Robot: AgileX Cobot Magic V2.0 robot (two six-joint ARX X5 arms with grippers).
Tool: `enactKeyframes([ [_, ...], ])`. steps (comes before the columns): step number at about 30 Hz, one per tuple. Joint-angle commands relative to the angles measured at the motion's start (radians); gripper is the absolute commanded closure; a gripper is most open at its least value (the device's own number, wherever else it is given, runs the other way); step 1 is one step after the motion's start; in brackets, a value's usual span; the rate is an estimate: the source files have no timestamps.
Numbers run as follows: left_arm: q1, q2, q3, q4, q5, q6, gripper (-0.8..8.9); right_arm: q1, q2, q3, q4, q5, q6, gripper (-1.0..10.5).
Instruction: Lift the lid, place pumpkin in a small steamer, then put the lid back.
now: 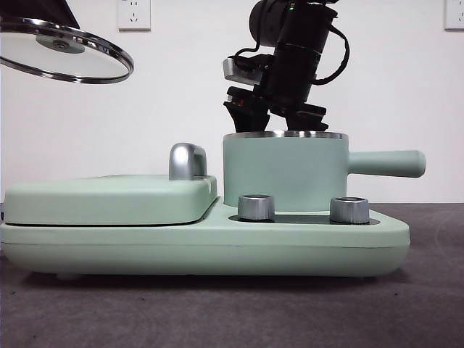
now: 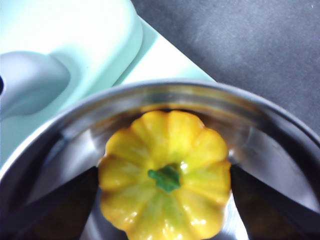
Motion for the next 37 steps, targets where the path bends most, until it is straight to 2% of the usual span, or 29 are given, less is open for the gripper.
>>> enactKeyframes([
  [1,-0.001,0.002,0.015,0.026,0.001,0.0,8.03,0.008,0.019,0.026,0.017,-0.007,-0.013,5.0],
  [7,-0.001,0.003,0.015,0.026,0.001,0.0,8.03,0.005,-0.011,0.029,0.007,-0.003,-0.013,5.1],
  [10,-0.001,0.003,0.015,0.026,0.001,0.0,8.03,0.005,-0.091,0.029,-0.026,0.002,0.025,5.4],
  [14,-0.001,0.003,0.015,0.027,0.001,0.0,8.03,0.006,-0.2,-0.012,-0.016,0.005,0.026,5.7],
  [17,-0.001,0.003,0.015,0.027,0.001,0.0,8.03,0.006,-0.327,-0.188,0.132,0.005,0.044,5.7],
  [22,-0.001,0.003,0.015,0.026,0.001,0.0,8.03,0.006,-0.606,-0.592,0.446,0.014,0.117,5.7],
  [30,-0.001,0.003,0.015,0.023,0.002,0.001,8.03,0.006,-0.889,-0.897,0.556,0.113,0.118,6.0],
  [35,-0.001,0.003,0.015,0.023,0.009,0.005,8.03,0.006,-1.06,-1.055,0.555,0.142,0.117,6.0],
  [37,-0.001,0.003,0.015,0.022,0.048,0.012,8.04,0.006,-1.133,-1.112,0.553,0.141,0.119,6.0],
])
